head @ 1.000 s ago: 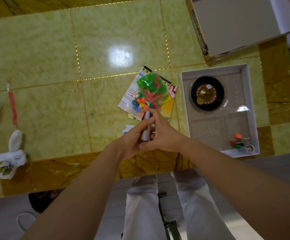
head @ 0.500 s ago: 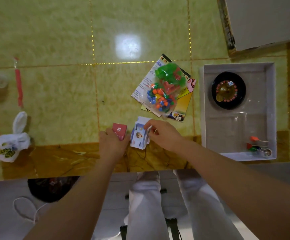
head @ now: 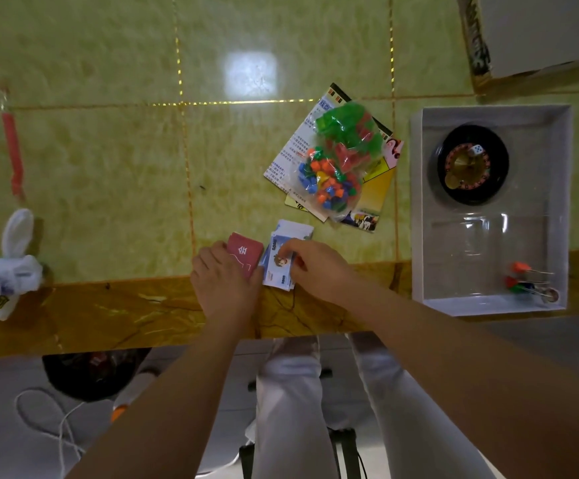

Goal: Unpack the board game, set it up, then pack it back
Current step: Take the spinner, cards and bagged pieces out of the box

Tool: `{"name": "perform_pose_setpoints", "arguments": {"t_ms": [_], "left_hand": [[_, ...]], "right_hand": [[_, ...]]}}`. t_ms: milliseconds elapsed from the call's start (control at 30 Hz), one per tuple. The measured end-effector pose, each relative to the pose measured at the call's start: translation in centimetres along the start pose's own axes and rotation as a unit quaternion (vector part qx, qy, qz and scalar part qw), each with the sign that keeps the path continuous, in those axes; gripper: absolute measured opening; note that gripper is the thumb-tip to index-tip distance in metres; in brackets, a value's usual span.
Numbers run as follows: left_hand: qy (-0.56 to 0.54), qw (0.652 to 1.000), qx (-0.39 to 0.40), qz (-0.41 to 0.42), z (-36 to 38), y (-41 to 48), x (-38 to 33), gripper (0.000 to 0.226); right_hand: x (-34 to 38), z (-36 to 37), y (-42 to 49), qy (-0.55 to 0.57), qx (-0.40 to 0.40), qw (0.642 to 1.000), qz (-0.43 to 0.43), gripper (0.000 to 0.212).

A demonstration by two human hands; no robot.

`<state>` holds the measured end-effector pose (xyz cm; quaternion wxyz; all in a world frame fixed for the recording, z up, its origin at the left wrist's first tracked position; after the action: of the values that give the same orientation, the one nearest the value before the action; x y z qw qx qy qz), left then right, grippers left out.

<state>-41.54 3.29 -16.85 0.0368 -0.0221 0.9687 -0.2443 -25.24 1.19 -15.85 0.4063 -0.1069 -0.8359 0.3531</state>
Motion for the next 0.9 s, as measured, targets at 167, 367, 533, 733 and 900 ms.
{"name": "perform_pose_setpoints", "arguments": {"t_ms": [167, 367, 533, 733, 900], "left_hand": [[-0.018, 0.999, -0.034, 0.038, -1.7, -0.1, 0.0, 0.072], [-0.058, 0.979, -0.137, 0.136, -5.4, -0.3, -6.6, 0.054], [-0.110, 0.947, -0.029, 0.301, -5.3, -1.8, -16.7, 0.027], [0.006, 0.880, 0.056, 0.472, -1.8, -6.7, -27.3, 0.026], [0.185, 0.859, 0.114, 0.464, 1.9, -9.2, -31.1, 0.043]], "right_hand": [[-0.2, -2.3, -1.3, 0.083, -0.063, 0.994, 0.000, 0.026], [-4.2, -8.7, -4.4, 0.211, -0.191, 0.957, 0.051, 0.024], [-10.9, -13.8, -9.1, 0.185, -0.258, 0.942, 0.105, 0.017], [-20.6, -17.3, -17.2, -0.062, -0.295, 0.935, 0.187, 0.034], [-25.7, -16.3, -19.9, -0.209, -0.208, 0.924, 0.244, 0.057]]}}
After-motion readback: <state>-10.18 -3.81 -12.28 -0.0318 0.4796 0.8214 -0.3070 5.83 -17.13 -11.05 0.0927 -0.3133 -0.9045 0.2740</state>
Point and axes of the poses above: each hand's wrist, its own y-axis towards the middle knuckle, its own z-axis out of the palm, x = y × z, the point moved 4 cm from there along y, towards the middle knuckle, and after that the axes turned 1 degree about y, right-handed, at the moved point
